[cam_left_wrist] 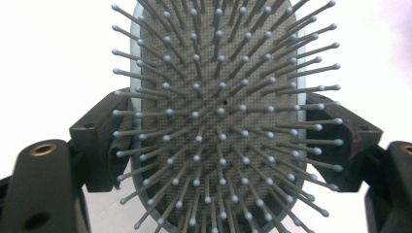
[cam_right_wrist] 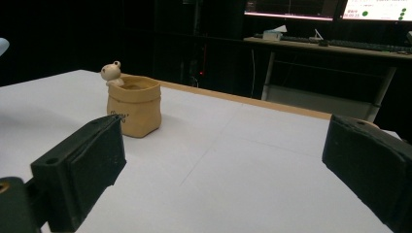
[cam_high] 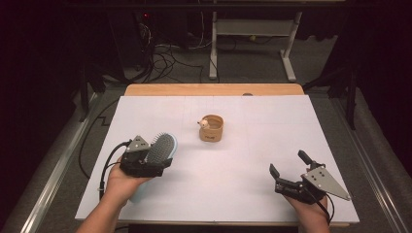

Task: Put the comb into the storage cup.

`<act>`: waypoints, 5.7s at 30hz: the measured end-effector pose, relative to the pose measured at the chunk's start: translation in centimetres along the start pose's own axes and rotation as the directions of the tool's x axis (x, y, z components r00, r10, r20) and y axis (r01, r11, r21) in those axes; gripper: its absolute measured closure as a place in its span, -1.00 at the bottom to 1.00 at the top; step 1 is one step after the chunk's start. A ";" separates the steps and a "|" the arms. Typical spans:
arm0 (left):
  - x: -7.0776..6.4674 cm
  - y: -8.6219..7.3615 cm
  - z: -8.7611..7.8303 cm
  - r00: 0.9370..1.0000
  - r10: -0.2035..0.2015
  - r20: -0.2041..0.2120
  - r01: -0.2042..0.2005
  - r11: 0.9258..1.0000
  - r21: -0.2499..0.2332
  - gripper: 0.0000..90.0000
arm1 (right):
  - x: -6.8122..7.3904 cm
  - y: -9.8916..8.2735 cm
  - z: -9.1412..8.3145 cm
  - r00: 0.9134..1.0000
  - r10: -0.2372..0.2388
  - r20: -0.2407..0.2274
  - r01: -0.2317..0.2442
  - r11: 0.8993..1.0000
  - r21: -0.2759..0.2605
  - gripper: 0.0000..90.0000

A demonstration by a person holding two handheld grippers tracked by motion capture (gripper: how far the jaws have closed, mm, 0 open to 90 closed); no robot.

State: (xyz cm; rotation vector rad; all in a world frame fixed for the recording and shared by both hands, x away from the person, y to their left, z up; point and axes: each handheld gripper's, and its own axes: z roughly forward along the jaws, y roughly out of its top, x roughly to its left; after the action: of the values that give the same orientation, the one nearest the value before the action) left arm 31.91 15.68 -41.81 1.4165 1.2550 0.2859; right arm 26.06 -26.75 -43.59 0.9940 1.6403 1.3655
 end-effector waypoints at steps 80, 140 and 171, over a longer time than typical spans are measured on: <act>-6.2 -0.7 1.7 0.960 0.113 0.256 -0.026 0.946 -0.322 -0.54 | 1.5 0.4 2.0 0.995 -0.012 -0.094 0.016 0.999 0.048 -0.99; -9.2 -3.2 3.3 0.935 0.189 0.302 -0.078 0.936 -0.343 -0.54 | 9.2 7.6 6.7 0.920 0.086 -0.383 -0.076 0.996 0.040 -1.00; -10.4 -3.3 2.9 0.924 0.217 0.314 -0.092 0.925 -0.368 -0.54 | 11.7 9.3 8.3 0.876 0.104 -0.471 -0.102 0.994 0.030 -0.69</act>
State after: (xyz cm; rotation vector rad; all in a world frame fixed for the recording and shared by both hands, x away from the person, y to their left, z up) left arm 28.33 5.05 -40.55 1.1962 0.7552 0.3304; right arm 29.75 -11.67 -36.36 0.7948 1.9635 1.7824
